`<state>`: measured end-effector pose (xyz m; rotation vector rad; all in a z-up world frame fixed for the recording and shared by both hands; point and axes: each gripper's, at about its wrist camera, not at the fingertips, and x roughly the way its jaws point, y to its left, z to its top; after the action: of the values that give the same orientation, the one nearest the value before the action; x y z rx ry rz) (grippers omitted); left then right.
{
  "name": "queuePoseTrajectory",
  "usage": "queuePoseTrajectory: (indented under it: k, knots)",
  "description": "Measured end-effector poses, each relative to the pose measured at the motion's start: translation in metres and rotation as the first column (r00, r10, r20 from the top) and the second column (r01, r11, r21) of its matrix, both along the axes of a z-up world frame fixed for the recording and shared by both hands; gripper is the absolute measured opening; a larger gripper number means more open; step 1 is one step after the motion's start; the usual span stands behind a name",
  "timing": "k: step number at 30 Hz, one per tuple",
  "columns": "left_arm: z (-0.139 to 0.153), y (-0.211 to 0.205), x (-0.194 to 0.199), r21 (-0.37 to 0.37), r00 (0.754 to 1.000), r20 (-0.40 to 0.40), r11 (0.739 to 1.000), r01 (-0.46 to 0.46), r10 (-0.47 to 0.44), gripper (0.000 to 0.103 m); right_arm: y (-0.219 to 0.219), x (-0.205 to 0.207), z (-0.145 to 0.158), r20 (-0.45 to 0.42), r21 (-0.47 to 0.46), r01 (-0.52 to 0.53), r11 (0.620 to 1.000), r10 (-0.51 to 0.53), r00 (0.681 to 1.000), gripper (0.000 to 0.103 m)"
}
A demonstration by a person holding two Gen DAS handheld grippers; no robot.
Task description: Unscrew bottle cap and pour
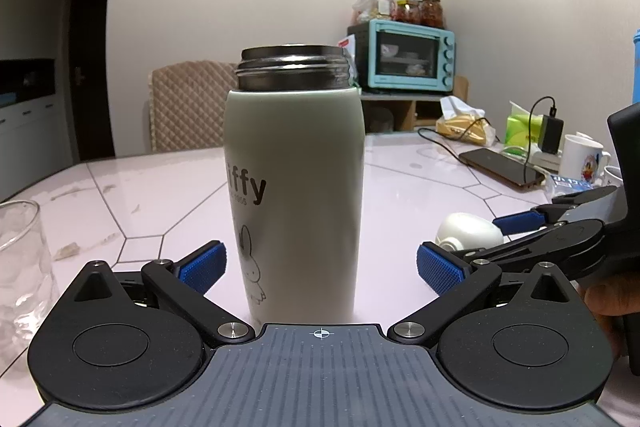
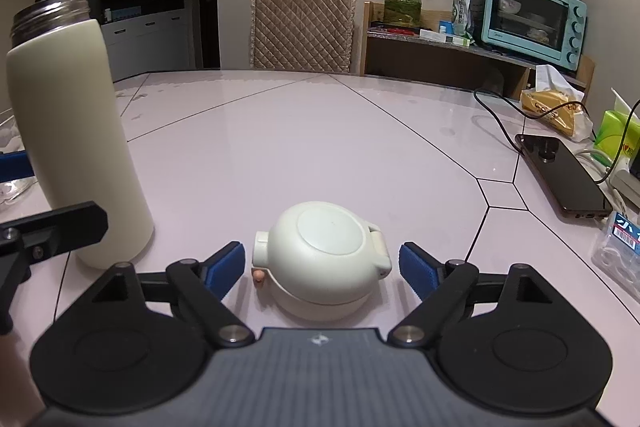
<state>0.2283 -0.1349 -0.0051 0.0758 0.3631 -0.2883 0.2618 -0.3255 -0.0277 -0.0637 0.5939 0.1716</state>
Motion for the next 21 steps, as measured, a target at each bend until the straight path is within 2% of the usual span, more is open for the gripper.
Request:
queuePoseTrajectory:
  k: [21]
  knots:
    - [-0.002, -0.002, -0.006, 0.026, 1.000, -0.019, 1.000, 0.012, -0.011, 0.103, -0.008, -0.019, 0.001, -0.005, 0.015, 0.007, 1.000, -0.007, 1.000, 0.090]
